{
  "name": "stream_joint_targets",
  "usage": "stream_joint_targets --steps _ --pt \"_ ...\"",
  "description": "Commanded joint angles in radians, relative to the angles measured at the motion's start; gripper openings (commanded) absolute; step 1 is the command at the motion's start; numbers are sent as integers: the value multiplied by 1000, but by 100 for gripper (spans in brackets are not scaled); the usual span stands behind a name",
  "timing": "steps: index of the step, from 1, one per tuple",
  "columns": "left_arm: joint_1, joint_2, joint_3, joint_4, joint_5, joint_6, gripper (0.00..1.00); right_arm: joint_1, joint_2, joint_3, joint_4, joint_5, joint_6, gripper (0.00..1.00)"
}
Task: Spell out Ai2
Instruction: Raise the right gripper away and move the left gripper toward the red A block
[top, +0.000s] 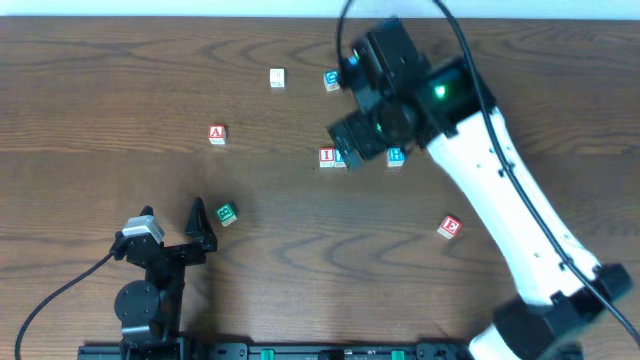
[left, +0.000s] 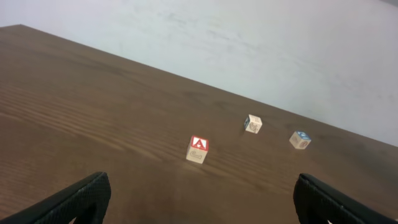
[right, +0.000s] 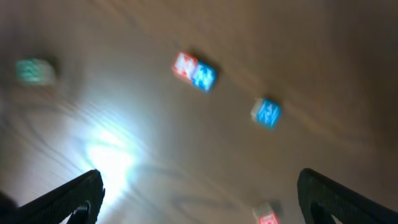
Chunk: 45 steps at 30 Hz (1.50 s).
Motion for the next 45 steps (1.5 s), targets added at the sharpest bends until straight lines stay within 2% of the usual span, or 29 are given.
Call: stream_joint_targets --steps 1,4,8,11,12,14,17,19,23,28,32,36,39,45 --pt "5 -2 -34 -16 -29 -7 95 -9 -133 -217 58 39 54 99" --pt "5 -2 -34 -18 -19 -8 95 -8 -285 -357 131 38 53 99" --pt "5 -2 -34 -13 -19 -31 95 -8 -413 -428 187 13 53 99" --pt "5 -1 -34 48 71 -204 95 -8 -438 -436 221 20 53 99" --pt "5 0 -34 81 101 -222 96 -8 -438 -436 234 20 53 99" --pt "5 2 -12 134 108 -232 96 -8 -434 -436 287 20 53 99" --pt "5 63 91 79 32 -169 96 -11 -420 -436 396 20 53 99" --pt "5 172 171 53 21 -117 96 -17 -416 -436 460 20 53 99" --pt "5 415 299 53 22 -98 96 -33 -408 -436 534 21 53 99" --pt "5 837 539 42 21 28 96 -74 -408 -436 556 21 53 99" --pt "5 1163 779 -42 -23 84 96 -101 -408 -436 555 21 53 99" --pt "0 1461 1070 -199 -33 116 96 -124 -408 -436 556 21 53 99" --pt "-8 1582 1184 -245 -32 121 96 -128 -408 -436 555 21 53 99" --pt "-8 1678 1202 -239 90 101 95 -128 -408 -436 533 21 53 99"
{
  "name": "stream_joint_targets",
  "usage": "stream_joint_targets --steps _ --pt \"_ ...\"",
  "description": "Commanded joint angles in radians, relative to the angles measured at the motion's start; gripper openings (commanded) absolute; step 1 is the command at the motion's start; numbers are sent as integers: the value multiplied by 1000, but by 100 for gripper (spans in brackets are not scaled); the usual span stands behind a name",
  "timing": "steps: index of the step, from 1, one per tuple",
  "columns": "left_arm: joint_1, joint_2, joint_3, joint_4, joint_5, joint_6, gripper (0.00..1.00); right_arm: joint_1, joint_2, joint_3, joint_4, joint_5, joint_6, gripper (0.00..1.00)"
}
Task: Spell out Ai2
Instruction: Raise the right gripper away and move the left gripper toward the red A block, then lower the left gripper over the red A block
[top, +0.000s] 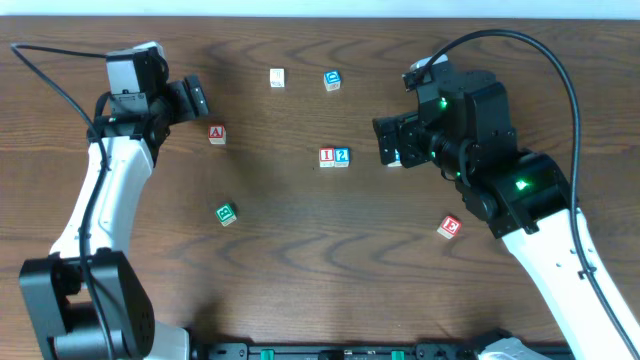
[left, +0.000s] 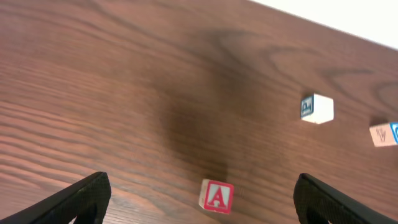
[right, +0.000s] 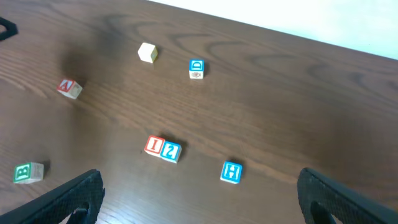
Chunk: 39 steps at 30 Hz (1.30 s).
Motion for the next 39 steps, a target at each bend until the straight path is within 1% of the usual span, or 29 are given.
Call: stream_joint_targets --steps 1,4,13,14,15,16,22,25,26,29,31,37,39 --pt "-4 28 18 -4 114 -3 95 -11 3 0 -15 3 5 99" --pt "-8 39 18 -3 196 -12 95 -11 3 0 -19 3 5 99" --pt "-10 41 18 -20 222 -12 96 -11 3 0 -41 3 1 99" --pt "-12 41 18 -26 220 -22 94 -11 3 0 -46 3 1 99" --pt "-18 41 18 -30 201 -51 89 -11 3 0 -48 3 1 99" --pt "-26 41 18 -35 165 -72 88 -11 4 0 -47 3 1 99" --pt "-122 41 23 -105 -137 -87 88 -11 11 0 -45 3 2 99" --pt "-182 44 24 -120 -329 -87 87 -11 25 0 -47 3 2 99" --pt "-189 47 27 -119 -357 -87 87 -11 28 0 -47 3 2 99" --pt "-192 88 56 -122 -378 -86 85 -11 43 0 -47 3 2 99" --pt "-190 122 83 -135 -378 -61 85 -11 47 0 -48 3 2 99" --pt "-195 233 205 -280 -377 -27 84 -11 48 0 -51 2 2 99" --pt "-195 249 211 -298 -364 -27 84 -11 48 0 -58 2 2 99"
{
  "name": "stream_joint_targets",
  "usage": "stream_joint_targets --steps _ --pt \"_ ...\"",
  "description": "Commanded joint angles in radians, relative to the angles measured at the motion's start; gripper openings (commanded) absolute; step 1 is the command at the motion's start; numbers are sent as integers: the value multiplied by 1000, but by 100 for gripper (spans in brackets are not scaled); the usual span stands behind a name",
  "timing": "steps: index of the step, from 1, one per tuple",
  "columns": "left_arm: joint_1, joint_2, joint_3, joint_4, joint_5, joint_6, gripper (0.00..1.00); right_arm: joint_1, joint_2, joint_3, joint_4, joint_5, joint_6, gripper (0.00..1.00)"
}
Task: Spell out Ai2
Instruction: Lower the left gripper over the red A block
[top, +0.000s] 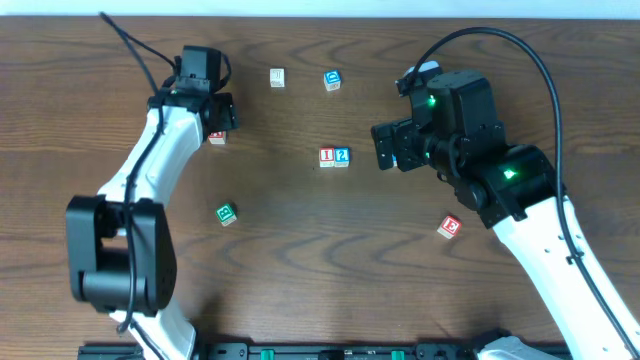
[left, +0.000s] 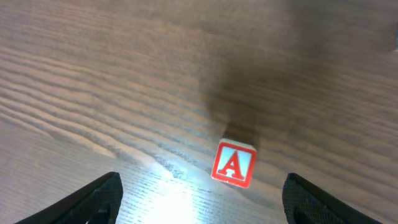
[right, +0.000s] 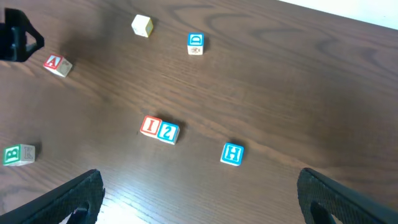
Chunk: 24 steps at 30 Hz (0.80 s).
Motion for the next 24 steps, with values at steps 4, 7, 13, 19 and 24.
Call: stream_joint_targets --steps 4,7,13,19,24 --pt "1 40 32 -29 57 28 84 -11 4 0 -26 3 2 99" --pt "2 58 32 -26 124 82 83 -11 4 0 -35 3 2 99" --pt "3 111 32 -21 155 120 81 -11 4 0 -48 3 2 99" --pt "3 140 32 0 148 119 80 -11 4 0 -50 3 2 99" --pt "3 143 32 -2 148 119 72 -11 4 0 -49 3 2 99"
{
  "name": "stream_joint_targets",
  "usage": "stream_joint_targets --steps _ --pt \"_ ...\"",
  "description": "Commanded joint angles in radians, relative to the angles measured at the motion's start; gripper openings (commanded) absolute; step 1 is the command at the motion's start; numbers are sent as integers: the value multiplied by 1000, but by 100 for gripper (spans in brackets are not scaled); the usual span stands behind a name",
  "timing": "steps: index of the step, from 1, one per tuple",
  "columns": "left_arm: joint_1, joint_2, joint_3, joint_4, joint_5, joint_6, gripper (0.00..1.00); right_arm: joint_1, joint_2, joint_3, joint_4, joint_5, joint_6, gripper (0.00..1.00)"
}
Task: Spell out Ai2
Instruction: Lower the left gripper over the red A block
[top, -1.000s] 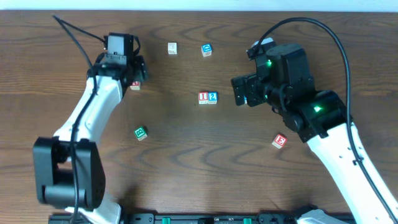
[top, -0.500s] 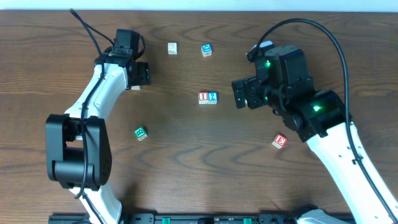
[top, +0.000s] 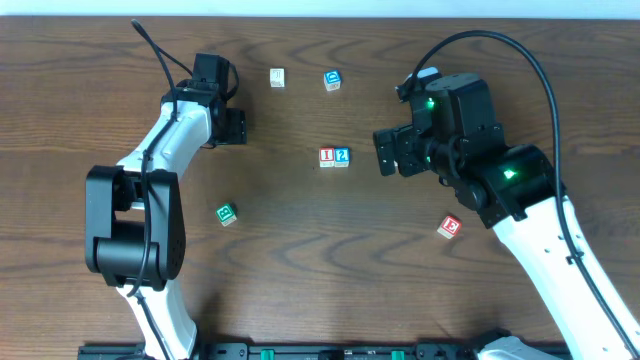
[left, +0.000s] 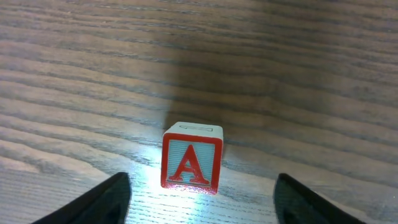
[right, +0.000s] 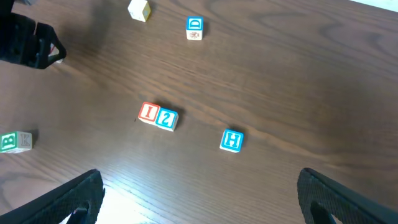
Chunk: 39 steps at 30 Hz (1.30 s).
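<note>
The red letter A block (left: 191, 165) stands on the table just ahead of my open left gripper (left: 199, 208), centred on the gap between its fingers (left: 106, 199). In the overhead view the left gripper (top: 228, 126) covers that block. The red I block (top: 327, 156) and blue 2 block (top: 342, 156) touch side by side mid-table, also seen as the I block (right: 148, 112) and 2 block (right: 167, 118). My right gripper (top: 386, 152) hovers open to their right, with nothing between its fingers (right: 74, 199).
A blue H block (right: 231, 140) lies right of the pair. A blue D block (top: 331, 79) and a pale block (top: 277, 76) sit at the back. A green B block (top: 226, 213) is front left, a red block (top: 449, 227) front right.
My left gripper has come down closer to the A block, which now fills more of the left wrist view and sits centred between the open fingers. The right arm has barely shifted.
At first my left arm rested at the front left and my right gripper hung over the I and 2 blocks. Then the right gripper stood off to their right and the left gripper was near the A block at the back left. It is now low at that block.
</note>
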Motion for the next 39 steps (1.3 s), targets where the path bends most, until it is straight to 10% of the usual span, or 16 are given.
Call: stream_joint_targets --steps 1,39 --pt "3 20 23 -2 5 13 71 -11 4 0 -3 3 2 99" --pt "28 32 23 -3 34 -17 49 -11 4 0 -14 3 -24 99"
